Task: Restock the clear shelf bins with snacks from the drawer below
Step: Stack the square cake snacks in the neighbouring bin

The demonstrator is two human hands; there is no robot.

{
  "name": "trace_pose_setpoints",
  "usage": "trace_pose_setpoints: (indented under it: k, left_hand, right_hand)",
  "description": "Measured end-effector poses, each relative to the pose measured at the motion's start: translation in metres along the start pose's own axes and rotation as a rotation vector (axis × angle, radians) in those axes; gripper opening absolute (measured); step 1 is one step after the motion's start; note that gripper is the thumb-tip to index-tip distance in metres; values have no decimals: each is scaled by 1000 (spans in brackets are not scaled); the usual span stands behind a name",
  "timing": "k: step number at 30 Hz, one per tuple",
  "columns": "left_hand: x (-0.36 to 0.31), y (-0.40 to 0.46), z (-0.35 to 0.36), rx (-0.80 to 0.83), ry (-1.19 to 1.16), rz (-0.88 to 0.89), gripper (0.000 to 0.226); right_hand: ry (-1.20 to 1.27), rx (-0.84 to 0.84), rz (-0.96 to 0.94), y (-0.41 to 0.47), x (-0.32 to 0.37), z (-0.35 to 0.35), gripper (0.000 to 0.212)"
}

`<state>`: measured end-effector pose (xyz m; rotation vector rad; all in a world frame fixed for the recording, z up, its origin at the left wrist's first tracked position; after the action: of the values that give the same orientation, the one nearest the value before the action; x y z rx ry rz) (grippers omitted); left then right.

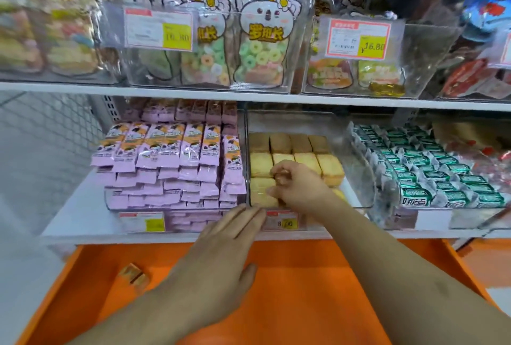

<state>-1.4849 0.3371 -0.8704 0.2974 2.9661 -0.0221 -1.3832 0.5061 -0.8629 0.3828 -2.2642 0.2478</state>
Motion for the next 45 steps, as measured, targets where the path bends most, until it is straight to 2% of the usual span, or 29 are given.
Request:
trace_pose_setpoints:
  k: [7,13,19,22,25,27,30,35,38,39,40,41,42,43,45]
  left_hand:
    - [10,1,4,-21,25,64,81]
    - [10,-1,5,-28,0,95,75]
    - [13,-20,5,-40,-69,72,67]
    - [23,-31,12,-59,-107,51,63]
    - [49,-44,37,-10,-178,-58,58]
    - [68,-58,56,15,-190,-124,58]
    - [104,-81,87,90,-205,-237,60]
    - [178,-108,137,216,-238,-462,68]
    - [225,-111,165,224,-234,-608,79]
    - [216,-104,151,199,-235,-583,88]
    - [213,-99,155,241,-237,-558,93]
    - [207,-91,156,280,-268,-526,87]
    - [206,-85,158,330,-325,-584,71]
    - [215,-84,166,351,-342,-620,65]
    - [262,-82,211,324,-235,-709,80]
  right_hand:
    - [-20,-11,-1,-4,-4,2,23]
    - [-224,-114,-33,-17,6,-6,36]
    - [-147,-208,-113,-39,27,-21,43]
    - [-47,-217,-211,-66,46,-23,31]
    - [-15,-104,-284,-97,61,-3,19]
    - [-63,38,-314,-118,60,31,21]
    - [-169,235,-290,-140,31,95,38]
    - [-299,431,-75,-142,-55,187,66]
    - [-302,502,-5,-129,-92,234,75]
    - [-296,503,7,-124,-96,240,77]
    - [-291,508,18,-117,-103,252,78]
    - [-296,510,28,-107,-112,266,80]
    - [-311,512,35,-97,-120,279,82]
    - [-333,513,39,-87,-127,289,83]
    - [-353,498,37,-69,-140,309,84]
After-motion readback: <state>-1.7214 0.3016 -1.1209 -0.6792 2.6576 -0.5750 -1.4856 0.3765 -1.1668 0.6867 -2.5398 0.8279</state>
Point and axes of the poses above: each hand's wrist, its own y-axis towards the middle knuckle, its own z-axis out of the palm, x = y × z, the point moved 10 cm from there along y, towards the middle knuckle, and after that the axes turned 7 degrees about y, right-handed, at the moved point
